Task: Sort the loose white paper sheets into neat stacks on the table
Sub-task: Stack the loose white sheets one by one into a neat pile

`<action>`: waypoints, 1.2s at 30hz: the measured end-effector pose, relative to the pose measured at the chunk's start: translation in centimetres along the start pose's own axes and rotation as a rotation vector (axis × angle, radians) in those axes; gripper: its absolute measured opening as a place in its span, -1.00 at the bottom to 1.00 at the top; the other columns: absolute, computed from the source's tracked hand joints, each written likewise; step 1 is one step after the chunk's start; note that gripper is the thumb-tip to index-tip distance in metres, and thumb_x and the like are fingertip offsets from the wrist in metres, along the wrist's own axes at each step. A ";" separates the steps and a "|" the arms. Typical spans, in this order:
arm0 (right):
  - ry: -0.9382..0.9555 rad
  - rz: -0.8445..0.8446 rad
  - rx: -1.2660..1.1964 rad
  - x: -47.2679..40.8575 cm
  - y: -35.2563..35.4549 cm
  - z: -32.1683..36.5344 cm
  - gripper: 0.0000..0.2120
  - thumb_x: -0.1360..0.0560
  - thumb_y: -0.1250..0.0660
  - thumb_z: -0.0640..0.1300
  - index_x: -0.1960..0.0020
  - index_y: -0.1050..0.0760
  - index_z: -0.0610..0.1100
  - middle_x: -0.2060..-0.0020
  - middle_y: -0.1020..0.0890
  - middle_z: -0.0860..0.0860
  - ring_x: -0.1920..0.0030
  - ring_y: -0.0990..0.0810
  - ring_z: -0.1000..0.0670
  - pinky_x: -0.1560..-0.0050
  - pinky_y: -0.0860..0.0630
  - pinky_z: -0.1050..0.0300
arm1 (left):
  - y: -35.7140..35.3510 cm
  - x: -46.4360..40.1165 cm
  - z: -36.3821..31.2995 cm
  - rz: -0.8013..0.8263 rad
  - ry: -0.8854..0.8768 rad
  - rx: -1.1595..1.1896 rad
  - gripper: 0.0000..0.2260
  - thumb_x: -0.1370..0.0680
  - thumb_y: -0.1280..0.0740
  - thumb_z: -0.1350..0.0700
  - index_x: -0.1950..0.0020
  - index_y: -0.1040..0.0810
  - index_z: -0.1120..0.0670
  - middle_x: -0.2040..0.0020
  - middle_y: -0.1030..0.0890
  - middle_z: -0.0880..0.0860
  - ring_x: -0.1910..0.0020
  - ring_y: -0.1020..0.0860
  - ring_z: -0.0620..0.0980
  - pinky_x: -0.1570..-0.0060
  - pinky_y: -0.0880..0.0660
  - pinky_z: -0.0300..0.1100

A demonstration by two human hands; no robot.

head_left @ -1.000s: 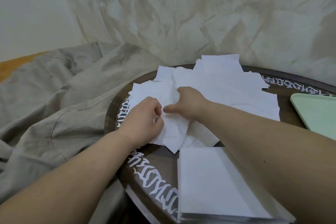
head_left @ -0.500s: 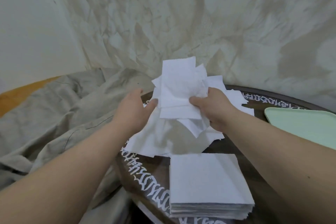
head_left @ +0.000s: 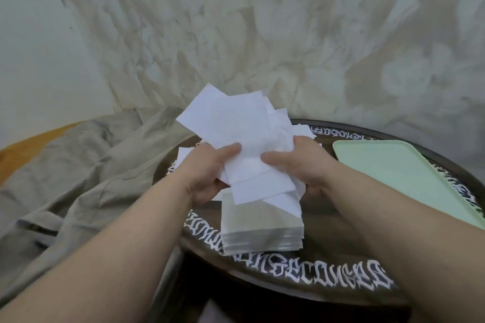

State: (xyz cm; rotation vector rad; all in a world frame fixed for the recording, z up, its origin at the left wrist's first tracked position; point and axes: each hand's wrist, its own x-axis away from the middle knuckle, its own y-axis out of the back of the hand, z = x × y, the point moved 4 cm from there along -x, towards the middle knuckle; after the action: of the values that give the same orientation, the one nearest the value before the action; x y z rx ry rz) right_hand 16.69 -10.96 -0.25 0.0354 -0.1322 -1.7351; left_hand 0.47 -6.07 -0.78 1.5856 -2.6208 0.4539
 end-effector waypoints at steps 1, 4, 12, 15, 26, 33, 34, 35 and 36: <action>0.018 -0.052 0.003 0.6 0.3 -0.2 -0.85 -0.41 -0.45 -0.26 0.05 -0.57 -0.13 0.26 -0.69 0.05 0.30 -0.67 0.12 0.35 -0.53 0.29 | 0.1 0.5 0.5 -0.067 -0.018 0.009 -0.72 -0.59 -0.24 0.22 -0.30 -0.49 0.17 -0.11 -0.65 0.10 -0.04 -0.64 0.09 0.06 -0.59 -0.04; -0.003 -0.212 -0.115 2.3 0.9 -1.9 -0.68 -0.39 -0.47 -0.21 -0.12 -0.52 -0.11 0.11 -0.66 -0.07 0.16 -0.67 -0.04 0.21 -0.58 0.11 | 1.0 1.7 2.1 -0.225 -0.063 0.122 -0.74 -0.59 -0.22 0.31 -0.27 -0.49 0.19 -0.15 -0.63 0.14 -0.05 -0.62 0.13 0.05 -0.57 -0.01; -0.065 -0.226 -0.257 5.6 -0.9 -6.6 -0.96 -0.46 -0.40 -0.26 0.17 -0.60 -0.23 0.16 -0.68 -0.22 0.22 -0.64 -0.10 0.18 -0.58 0.02 | 1.7 4.4 5.6 -0.378 -0.093 0.406 -0.83 -0.60 -0.21 0.32 -0.15 -0.52 0.22 0.03 -0.64 0.10 0.13 -0.63 0.04 0.35 -0.61 -0.17; 0.003 -0.272 -0.138 5.6 -0.6 -6.7 -0.89 -0.44 -0.42 -0.22 0.26 -0.59 -0.18 0.15 -0.64 -0.30 0.23 -0.54 -0.11 0.12 -0.53 -0.08 | 2.2 4.2 6.1 -0.370 -0.076 0.437 -0.82 -0.61 -0.22 0.29 -0.18 -0.52 0.21 -0.02 -0.66 0.12 0.09 -0.65 0.06 0.22 -0.63 -0.09; -0.003 -0.164 -0.083 4.9 -0.8 -6.9 -0.91 -0.45 -0.43 -0.09 0.14 -0.60 -0.11 0.24 -0.68 0.05 0.23 -0.62 0.08 0.20 -0.57 0.14 | 1.4 2.8 6.4 -0.285 -0.062 0.492 -0.81 -0.63 -0.20 0.24 -0.19 -0.53 0.17 -0.08 -0.66 0.13 -0.02 -0.65 0.10 -0.05 -0.57 0.09; 0.011 -0.162 -0.014 4.4 -0.8 -6.8 -0.96 -0.47 -0.38 -0.21 0.14 -0.59 -0.12 0.15 -0.67 -0.02 0.16 -0.64 0.02 0.20 -0.61 0.17 | 1.3 2.6 6.4 -0.191 -0.041 0.523 -0.73 -0.66 -0.12 0.12 -0.30 -0.48 0.13 -0.16 -0.64 0.11 -0.09 -0.63 0.10 0.06 -0.61 0.05; 0.007 -0.161 -0.068 4.4 -0.9 -7.0 -0.98 -0.47 -0.39 -0.20 0.13 -0.60 -0.12 0.14 -0.69 -0.02 0.15 -0.65 0.02 0.17 -0.61 0.17 | 1.2 2.6 6.4 -0.175 -0.041 0.524 -0.72 -0.67 -0.11 0.12 -0.31 -0.47 0.14 -0.17 -0.63 0.11 -0.10 -0.63 0.11 0.05 -0.61 0.04; 0.014 -0.162 -0.119 4.4 -1.0 -7.0 -0.98 -0.46 -0.41 -0.18 0.12 -0.61 -0.12 0.14 -0.70 0.00 0.15 -0.67 0.02 0.14 -0.61 0.16 | 1.1 2.6 6.4 -0.161 -0.040 0.522 -0.72 -0.67 -0.10 0.12 -0.32 -0.46 0.15 -0.18 -0.63 0.12 -0.11 -0.62 0.11 0.03 -0.60 0.04; 0.032 -0.164 -0.153 4.4 -1.1 -6.9 -0.96 -0.44 -0.44 -0.16 0.11 -0.61 -0.11 0.15 -0.71 0.02 0.15 -0.68 0.04 0.14 -0.61 0.17 | 0.9 2.6 6.5 -0.149 -0.036 0.515 -0.71 -0.67 -0.10 0.12 -0.33 -0.45 0.16 -0.18 -0.62 0.13 -0.12 -0.62 0.12 0.02 -0.60 0.04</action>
State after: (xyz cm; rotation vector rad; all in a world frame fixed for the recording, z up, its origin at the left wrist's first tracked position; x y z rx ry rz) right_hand 15.53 -15.56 -7.05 -0.0387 0.0282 -1.9029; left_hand -0.84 -9.62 -6.71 1.9118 -2.5121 1.1725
